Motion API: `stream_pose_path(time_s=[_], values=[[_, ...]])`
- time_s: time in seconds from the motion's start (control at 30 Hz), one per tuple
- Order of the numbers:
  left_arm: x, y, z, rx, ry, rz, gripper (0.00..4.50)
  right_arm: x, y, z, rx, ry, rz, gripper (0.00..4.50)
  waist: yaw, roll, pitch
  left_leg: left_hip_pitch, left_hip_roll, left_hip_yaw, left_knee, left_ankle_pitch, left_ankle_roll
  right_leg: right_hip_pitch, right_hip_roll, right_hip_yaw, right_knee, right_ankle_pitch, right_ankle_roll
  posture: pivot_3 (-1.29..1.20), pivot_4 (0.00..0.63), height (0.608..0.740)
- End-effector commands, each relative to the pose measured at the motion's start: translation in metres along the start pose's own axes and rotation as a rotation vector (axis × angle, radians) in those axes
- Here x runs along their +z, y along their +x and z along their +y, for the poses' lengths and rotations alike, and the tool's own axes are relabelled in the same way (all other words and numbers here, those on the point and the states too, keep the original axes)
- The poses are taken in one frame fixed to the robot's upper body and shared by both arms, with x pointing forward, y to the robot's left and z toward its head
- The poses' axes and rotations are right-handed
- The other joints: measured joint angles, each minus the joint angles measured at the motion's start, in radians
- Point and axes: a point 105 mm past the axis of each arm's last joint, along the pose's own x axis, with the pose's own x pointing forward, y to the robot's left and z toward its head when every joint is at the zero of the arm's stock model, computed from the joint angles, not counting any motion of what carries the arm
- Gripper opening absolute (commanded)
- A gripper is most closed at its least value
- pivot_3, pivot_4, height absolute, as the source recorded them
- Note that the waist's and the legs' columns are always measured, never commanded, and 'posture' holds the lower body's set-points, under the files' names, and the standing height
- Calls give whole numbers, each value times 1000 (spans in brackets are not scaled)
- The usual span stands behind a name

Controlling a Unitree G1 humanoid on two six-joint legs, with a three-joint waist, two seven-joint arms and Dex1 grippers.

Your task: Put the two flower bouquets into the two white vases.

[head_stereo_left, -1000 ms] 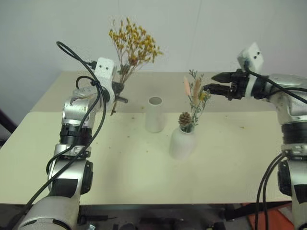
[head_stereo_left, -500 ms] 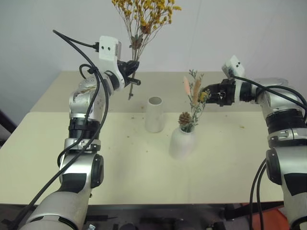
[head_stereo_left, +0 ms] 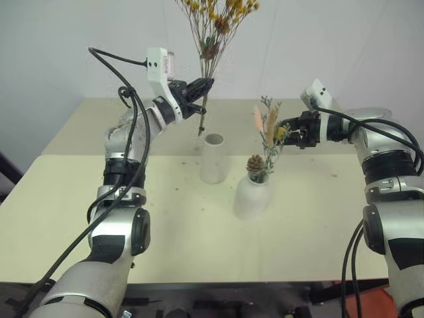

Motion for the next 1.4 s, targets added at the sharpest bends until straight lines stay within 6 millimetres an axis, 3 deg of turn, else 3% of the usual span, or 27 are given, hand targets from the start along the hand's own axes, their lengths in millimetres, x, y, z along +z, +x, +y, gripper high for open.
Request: stream_pose_path(time_s=[0.03,0.5,0.97,1.4], values=[[11,1,-3,-18,32,-99,20,16,-6,1,-3,-51,-47,3462,0,0,0,0,0,0,0,0,0,0,0,0,0,0,0,0,150,740],[-33,1,6,100,66,-128,20,13,-10,2,-9,-44,-53,3462,1,0,0,0,0,0,0,0,0,0,0,0,0,0,0,0,150,740],[-40,8,-3,80,43,-145,20,12,-11,5,-11,-38,-61,3462,2,0,0,0,-1,0,0,0,0,0,0,0,0,0,0,0,150,740],[-25,10,-9,19,1,-164,20,11,-10,5,-16,-33,-64,3462,1,0,0,0,-1,0,0,0,0,0,0,0,0,0,0,0,150,740]])
